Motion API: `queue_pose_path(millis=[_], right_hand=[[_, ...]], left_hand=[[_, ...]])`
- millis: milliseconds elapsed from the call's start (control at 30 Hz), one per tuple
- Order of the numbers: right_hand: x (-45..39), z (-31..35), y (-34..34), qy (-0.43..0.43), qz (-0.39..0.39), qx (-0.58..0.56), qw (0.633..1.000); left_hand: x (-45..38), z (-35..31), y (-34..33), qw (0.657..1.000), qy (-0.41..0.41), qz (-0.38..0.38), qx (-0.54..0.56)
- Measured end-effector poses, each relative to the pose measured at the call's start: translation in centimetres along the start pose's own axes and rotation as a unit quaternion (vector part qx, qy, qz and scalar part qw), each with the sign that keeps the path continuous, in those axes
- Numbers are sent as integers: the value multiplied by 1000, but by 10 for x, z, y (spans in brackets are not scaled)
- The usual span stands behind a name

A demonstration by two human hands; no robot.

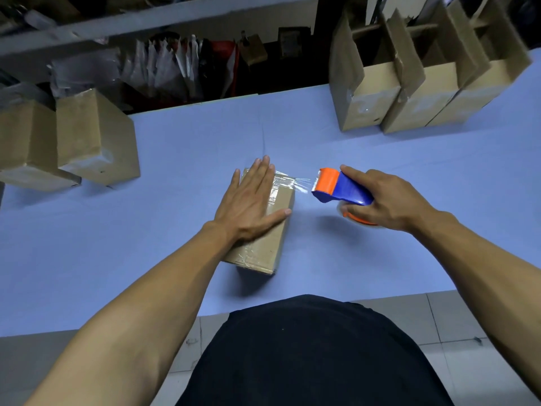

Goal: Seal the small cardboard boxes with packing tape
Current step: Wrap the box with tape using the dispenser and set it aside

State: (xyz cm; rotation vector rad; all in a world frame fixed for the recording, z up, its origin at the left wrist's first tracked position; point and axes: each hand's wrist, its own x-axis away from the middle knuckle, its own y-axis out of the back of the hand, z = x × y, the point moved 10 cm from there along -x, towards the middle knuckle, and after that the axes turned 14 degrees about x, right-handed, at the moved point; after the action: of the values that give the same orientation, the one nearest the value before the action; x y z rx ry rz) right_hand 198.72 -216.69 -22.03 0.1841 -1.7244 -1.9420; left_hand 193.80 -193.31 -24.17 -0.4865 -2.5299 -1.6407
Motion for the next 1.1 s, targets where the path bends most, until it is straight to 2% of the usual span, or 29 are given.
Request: queue_pose_path(millis=[200,600,967,1100], right_hand=[[-4,17,-2,24,17,99,995],[-34,92,34,-38,17,261,964],[-50,104,41,-97,19,244,965],[-55,96,4,-120,57,220,966]], left_hand=[[1,-4,-1,1000,1,6,-7],[2,-4,-4,1000,6,2,1],[1,-1,-4,998,48,-31,36],[5,-7,-7,998,42,-37,33]])
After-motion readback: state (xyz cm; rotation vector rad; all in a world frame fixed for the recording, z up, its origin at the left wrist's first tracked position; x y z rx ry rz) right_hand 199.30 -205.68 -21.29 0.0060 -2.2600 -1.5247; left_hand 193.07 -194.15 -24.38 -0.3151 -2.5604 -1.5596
